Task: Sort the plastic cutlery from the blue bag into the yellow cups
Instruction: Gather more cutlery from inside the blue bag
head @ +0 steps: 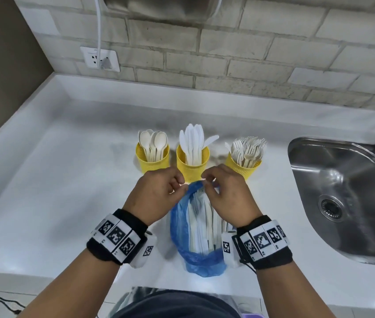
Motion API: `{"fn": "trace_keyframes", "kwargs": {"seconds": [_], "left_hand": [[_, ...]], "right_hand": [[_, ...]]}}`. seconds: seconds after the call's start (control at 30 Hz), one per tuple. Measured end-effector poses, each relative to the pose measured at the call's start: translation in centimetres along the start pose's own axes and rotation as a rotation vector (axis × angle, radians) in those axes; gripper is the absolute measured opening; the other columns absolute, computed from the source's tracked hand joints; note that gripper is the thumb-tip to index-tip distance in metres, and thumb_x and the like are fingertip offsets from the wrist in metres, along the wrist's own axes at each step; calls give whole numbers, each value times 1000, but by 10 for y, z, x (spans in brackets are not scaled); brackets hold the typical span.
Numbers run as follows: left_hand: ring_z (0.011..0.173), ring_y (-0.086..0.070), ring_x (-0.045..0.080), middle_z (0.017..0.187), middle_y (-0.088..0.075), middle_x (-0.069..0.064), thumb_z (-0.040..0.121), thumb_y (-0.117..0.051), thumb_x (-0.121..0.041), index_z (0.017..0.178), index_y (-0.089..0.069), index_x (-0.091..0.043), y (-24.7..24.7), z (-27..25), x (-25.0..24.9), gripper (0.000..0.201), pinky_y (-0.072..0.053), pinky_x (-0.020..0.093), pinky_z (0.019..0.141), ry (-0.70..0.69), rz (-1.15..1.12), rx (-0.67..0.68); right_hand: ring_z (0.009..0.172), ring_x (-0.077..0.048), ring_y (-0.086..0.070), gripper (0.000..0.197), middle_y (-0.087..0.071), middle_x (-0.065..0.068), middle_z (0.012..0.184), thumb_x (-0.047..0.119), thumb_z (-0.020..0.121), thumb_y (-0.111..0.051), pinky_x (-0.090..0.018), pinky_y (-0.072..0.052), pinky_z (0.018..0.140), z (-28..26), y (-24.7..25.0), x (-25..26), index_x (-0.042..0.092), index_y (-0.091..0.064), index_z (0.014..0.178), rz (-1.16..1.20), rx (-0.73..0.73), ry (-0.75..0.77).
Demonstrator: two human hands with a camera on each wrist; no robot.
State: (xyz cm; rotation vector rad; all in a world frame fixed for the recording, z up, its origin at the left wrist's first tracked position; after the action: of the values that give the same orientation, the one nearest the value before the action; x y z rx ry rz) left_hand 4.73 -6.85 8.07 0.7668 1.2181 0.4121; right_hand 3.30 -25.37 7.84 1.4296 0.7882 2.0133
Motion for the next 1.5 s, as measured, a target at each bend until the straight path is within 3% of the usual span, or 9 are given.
{"fn": "trace_keyframes", "kwargs": {"seconds": [0.27, 0.4, 0.5, 0.63, 0.83, 0.97, 1.07, 1.23, 1.5], "left_hand": [[79, -65, 6, 83, -74, -8, 90, -67, -38, 98, -72, -29, -72, -25, -13, 13, -51, 27, 72, -51, 212, 544], [75, -63, 9, 80, -71, -10, 94, -57, -48, 92, -69, -28, -87, -32, -11, 23, -51, 29, 72, -18, 318, 583], [76, -64, 18, 75, -65, -5, 97, -51, -49, 78, -59, -24, -94, -35, -4, 33, -51, 35, 71, 26, 439, 605], [76, -63, 25, 72, -58, 3, 104, -41, -41, 71, -57, -13, -97, -37, 11, 46, -49, 38, 70, 173, 501, 597], [70, -64, 18, 66, -62, -1, 98, -46, -61, 62, -55, -19, -105, -39, 21, 56, -51, 34, 69, 287, 485, 559], [66, -61, 18, 62, -58, -1, 91, -52, -69, 61, -52, -19, -114, -40, 15, 59, -48, 33, 64, 328, 481, 430], [65, -58, 20, 58, -50, -3, 87, -60, -67, 58, -44, -20, -119, -44, 12, 57, -35, 30, 55, 385, 419, 319], [58, -50, 13, 56, -49, -4, 84, -72, -58, 57, -43, -19, -122, -49, -3, 55, -31, 28, 51, 476, 249, 142], [52, -49, 13, 51, -49, -2, 78, -76, -33, 52, -46, -14, -122, -54, 5, 43, -34, 27, 49, 611, 87, 120]], "right_hand": [[68, 11, -54, 12, -56, 19, 72, 12, 93, -61, -6, -37, 65, -60, -23, -20, 17, -72, 93, 16, 409, -80], [64, 0, -54, 16, -61, 12, 69, 18, 94, -56, -13, -37, 61, -75, -24, -32, 21, -70, 85, -30, 481, -89], [71, -17, -62, 26, -68, 0, 74, 27, 98, -51, -34, -47, 66, -83, -22, -41, 17, -66, 79, -128, 511, -102], [69, -25, -61, 35, -58, 0, 66, 29, 101, -48, -38, -48, 64, -91, -21, -52, 15, -56, 70, -185, 575, -134], [70, -27, -58, 39, -54, -4, 69, 28, 101, -48, -31, -35, 61, -92, -17, -66, 17, -44, 64, -220, 595, -254], [88, -30, -67, 32, -67, -9, 91, 46, 98, -53, -32, -45, 67, -90, -20, -69, 15, -56, 89, -272, 538, -355], [102, -31, -67, 50, -68, -10, 114, 53, 92, -61, -33, -50, 75, -89, -23, -70, 11, -57, 119, -286, 484, -393], [100, -31, -67, 47, -65, -13, 115, 48, 94, -60, -32, -47, 72, -90, -31, -67, 7, -57, 117, -249, 411, -391], [98, -32, -67, 47, -67, -13, 109, 26, 88, -65, -29, -40, 67, -91, -34, -62, 5, -47, 126, -106, 389, -411]]}}
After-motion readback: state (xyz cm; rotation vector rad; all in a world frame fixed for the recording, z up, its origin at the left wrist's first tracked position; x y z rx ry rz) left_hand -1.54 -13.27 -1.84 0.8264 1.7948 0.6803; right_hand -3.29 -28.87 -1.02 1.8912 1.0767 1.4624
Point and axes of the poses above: each hand's wrist, its own z-axis towards the middle knuckle, its own y-axis out of the back of the hand, x = y × z, the point moved 6 cm from there along z, towards the middle knuckle
